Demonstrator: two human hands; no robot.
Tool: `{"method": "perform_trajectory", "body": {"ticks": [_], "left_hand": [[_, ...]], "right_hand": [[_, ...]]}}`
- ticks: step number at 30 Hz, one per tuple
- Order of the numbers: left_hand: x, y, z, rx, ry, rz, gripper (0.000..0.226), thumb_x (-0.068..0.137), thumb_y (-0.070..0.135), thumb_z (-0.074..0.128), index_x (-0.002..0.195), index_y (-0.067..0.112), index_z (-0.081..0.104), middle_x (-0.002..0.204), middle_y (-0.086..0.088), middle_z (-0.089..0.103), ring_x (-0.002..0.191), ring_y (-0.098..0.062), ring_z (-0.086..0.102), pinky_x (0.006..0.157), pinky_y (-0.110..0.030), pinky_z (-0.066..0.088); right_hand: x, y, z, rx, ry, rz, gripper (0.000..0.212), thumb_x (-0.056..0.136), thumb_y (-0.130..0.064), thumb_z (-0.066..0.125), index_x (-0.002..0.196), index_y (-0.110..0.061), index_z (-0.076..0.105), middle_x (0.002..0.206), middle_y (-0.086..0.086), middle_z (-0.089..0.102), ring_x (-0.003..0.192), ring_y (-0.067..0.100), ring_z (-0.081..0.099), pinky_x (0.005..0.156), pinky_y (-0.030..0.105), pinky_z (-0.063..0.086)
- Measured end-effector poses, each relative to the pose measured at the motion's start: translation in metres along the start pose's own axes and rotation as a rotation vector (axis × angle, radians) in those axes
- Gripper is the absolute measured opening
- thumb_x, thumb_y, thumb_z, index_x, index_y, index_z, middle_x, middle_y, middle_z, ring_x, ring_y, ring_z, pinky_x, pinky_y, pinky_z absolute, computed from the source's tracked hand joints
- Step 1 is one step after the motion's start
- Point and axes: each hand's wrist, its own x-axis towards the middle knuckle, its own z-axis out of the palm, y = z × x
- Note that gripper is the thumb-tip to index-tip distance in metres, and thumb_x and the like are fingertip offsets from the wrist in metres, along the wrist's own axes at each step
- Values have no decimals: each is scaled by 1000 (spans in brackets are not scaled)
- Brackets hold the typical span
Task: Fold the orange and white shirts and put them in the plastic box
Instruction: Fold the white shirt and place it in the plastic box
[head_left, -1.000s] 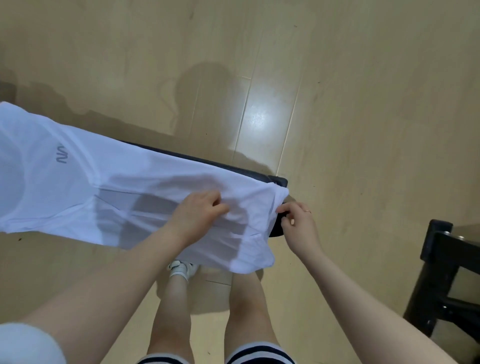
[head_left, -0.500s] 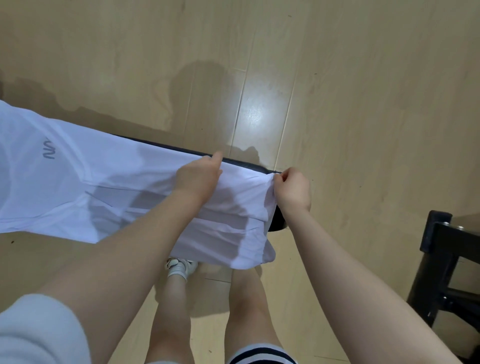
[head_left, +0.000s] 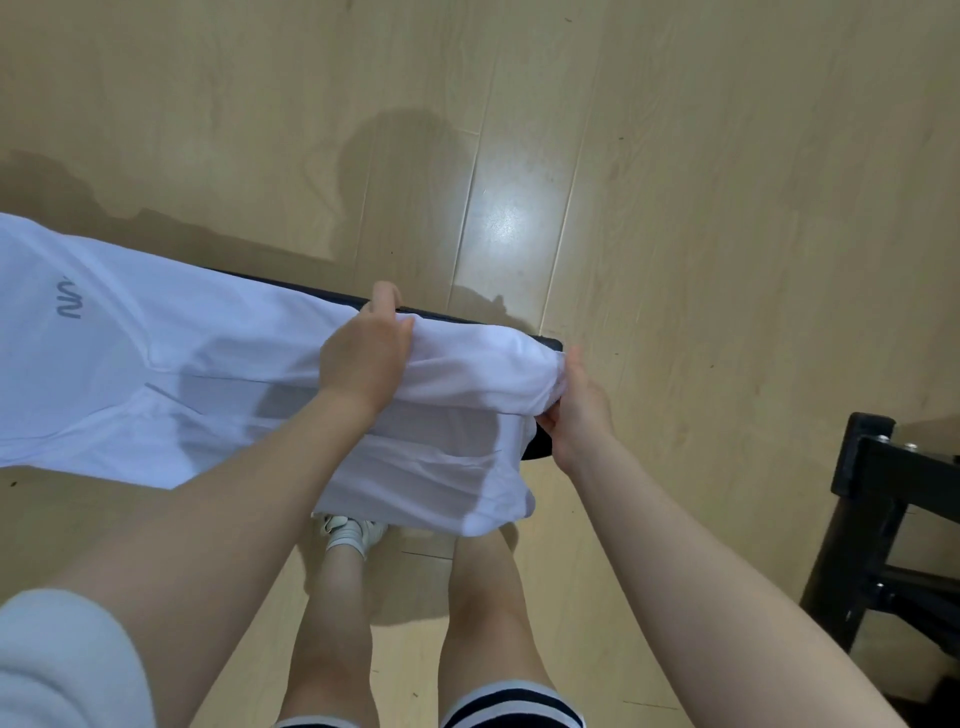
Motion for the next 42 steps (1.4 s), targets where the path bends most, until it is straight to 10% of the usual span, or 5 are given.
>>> {"method": "perform_trajectory", "body": {"ticks": [10, 15, 22, 32, 42], "left_hand": [[-50, -31, -2, 26, -126, -47, 39, 87, 22, 60, 117, -1, 48, 120, -21, 46, 109, -39, 47, 86, -44, 40], [-51, -49, -22, 35, -188, -137, 37, 94, 19, 43, 130, 8, 41, 133, -16, 38, 110, -38, 49, 83, -45, 44], [-18, -118, -66, -59, 65, -236, 41, 91, 7, 41, 132, 4, 43, 132, -21, 42, 114, -38, 47, 89, -46, 42], [52, -233, -113, 326, -52, 201, 55, 91, 23, 51, 143, 16, 34, 155, -14, 20, 142, -31, 22, 113, -45, 18], [53, -280, -130, 395, -186, -39, 75, 95, 49, 26, 146, 11, -13, 157, -5, -17, 146, -20, -12, 119, -36, 1]], "right_hand": [[-17, 24, -15, -297, 100, -188, 58, 81, -20, 64, 129, -13, 34, 122, 13, 56, 93, 28, 59, 59, 32, 47], [-39, 20, 7, -1008, 312, -515, 71, 87, -30, 57, 145, -10, 21, 152, 15, 22, 132, 36, 33, 104, 45, 31], [-77, 42, 123, -1464, -409, -1138, 50, 87, -20, 47, 133, 0, 45, 148, 26, 30, 134, 44, 34, 106, 53, 35], [-51, 98, 243, -1851, -331, -1185, 72, 87, -52, 29, 149, -19, 11, 158, 8, 7, 146, 29, 1, 116, 48, 0], [-53, 114, 216, -1699, 78, -914, 69, 87, -53, 25, 147, -22, 13, 158, 3, 8, 143, 26, 4, 112, 44, -2]]}}
